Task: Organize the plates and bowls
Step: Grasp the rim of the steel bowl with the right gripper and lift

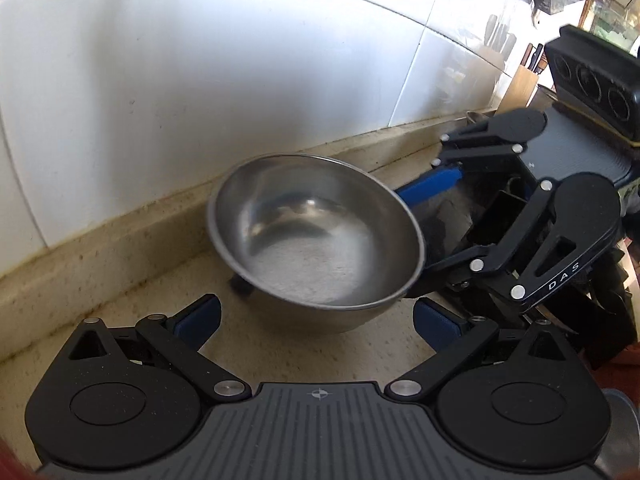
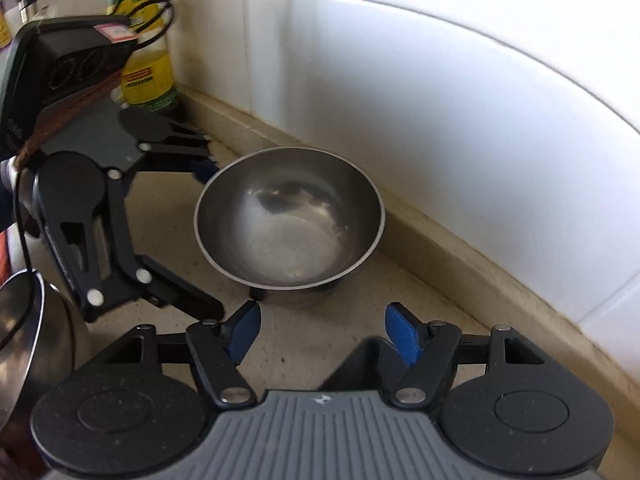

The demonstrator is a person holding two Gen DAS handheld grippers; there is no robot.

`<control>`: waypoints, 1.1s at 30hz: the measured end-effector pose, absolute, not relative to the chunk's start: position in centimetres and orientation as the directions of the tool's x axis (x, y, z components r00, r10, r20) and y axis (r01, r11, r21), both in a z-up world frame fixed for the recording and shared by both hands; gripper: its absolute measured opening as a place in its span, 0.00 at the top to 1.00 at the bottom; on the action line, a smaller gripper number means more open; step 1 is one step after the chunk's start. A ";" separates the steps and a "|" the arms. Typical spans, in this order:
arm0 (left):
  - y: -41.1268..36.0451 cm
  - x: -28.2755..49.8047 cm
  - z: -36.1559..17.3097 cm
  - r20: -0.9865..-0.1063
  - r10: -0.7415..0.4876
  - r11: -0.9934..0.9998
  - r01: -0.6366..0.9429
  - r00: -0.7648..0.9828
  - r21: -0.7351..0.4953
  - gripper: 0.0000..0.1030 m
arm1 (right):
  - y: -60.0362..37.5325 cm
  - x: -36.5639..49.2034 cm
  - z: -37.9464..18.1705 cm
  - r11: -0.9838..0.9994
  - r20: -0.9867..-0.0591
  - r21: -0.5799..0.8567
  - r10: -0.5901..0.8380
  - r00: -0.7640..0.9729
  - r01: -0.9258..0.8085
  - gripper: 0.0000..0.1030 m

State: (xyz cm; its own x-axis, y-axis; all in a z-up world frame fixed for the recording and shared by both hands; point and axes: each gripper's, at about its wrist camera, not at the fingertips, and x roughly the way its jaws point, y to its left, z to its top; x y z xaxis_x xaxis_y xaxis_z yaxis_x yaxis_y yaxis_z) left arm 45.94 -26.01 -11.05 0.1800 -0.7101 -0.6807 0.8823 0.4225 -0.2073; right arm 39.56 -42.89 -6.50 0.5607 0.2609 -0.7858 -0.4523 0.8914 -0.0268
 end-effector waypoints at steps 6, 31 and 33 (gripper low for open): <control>-26.6 46.0 -11.2 -0.690 -0.682 0.455 0.879 0.241 -0.143 0.00 | -42.4 41.5 -8.4 0.870 -0.816 -0.065 0.236 0.528 -0.489 0.35; -26.7 42.3 -9.8 -0.664 -0.552 0.556 0.816 0.504 0.158 0.01 | -39.8 41.3 -6.4 0.749 -0.745 -0.239 0.268 0.611 -0.618 0.43; -27.4 42.4 -10.1 -0.676 -0.536 0.543 0.820 0.506 0.183 0.01 | -39.7 41.4 -6.9 0.743 -0.757 -0.235 0.265 0.597 -0.627 0.43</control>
